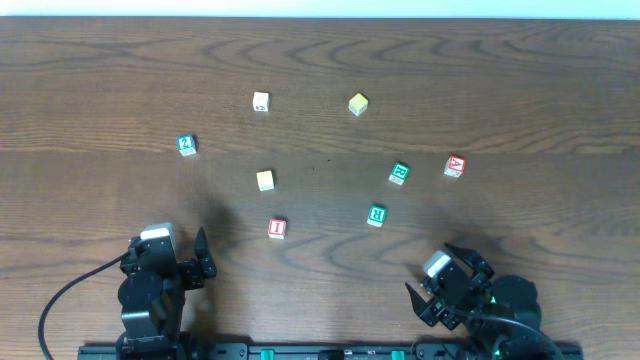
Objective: Spell out Ai2
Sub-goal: 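Move the left gripper toward the red-lettered I block, then lower the left gripper and grasp the red I block, then carry the red I block forward with the left gripper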
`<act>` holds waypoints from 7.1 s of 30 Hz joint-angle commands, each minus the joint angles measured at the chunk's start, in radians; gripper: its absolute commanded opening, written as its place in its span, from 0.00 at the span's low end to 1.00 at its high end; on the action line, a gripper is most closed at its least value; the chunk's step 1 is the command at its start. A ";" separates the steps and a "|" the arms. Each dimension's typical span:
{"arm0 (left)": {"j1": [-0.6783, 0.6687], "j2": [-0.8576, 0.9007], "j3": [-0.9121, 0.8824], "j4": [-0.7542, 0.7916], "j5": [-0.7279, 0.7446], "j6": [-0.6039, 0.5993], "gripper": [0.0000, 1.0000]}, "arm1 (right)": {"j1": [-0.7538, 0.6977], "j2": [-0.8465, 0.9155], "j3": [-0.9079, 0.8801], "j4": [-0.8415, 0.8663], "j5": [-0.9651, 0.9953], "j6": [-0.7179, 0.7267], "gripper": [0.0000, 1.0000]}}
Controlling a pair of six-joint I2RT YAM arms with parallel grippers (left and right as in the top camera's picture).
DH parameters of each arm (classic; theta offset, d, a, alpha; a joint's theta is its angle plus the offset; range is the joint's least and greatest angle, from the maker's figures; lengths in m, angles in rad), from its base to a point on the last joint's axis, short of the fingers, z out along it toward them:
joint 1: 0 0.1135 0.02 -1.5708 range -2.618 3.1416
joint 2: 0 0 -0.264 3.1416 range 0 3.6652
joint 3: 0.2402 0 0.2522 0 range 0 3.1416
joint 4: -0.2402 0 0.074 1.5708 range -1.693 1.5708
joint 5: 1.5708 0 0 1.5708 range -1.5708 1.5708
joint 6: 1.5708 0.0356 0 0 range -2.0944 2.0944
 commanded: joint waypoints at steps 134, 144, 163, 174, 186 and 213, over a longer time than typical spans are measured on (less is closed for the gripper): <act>-0.631 1.543 0.678 -0.062 -0.020 -0.257 0.95 | -0.008 -0.007 -0.014 0.000 -0.018 -0.005 0.99; -0.631 1.609 0.678 0.053 0.076 -0.278 0.95 | -0.008 -0.007 -0.014 0.000 -0.018 -0.005 0.99; -0.631 1.641 0.678 -0.005 0.062 -0.272 0.64 | -0.008 -0.007 -0.014 0.000 -0.018 -0.005 0.99; -0.631 1.641 0.678 -0.002 0.062 -0.275 0.56 | -0.008 -0.007 -0.014 0.000 -0.018 -0.005 0.99; -0.631 1.641 0.678 -0.002 0.059 -0.275 0.45 | -0.008 -0.007 -0.014 0.000 -0.018 -0.005 0.99; -0.631 1.640 0.885 0.007 0.017 -0.275 0.29 | -0.008 -0.007 -0.014 0.000 -0.018 -0.005 0.99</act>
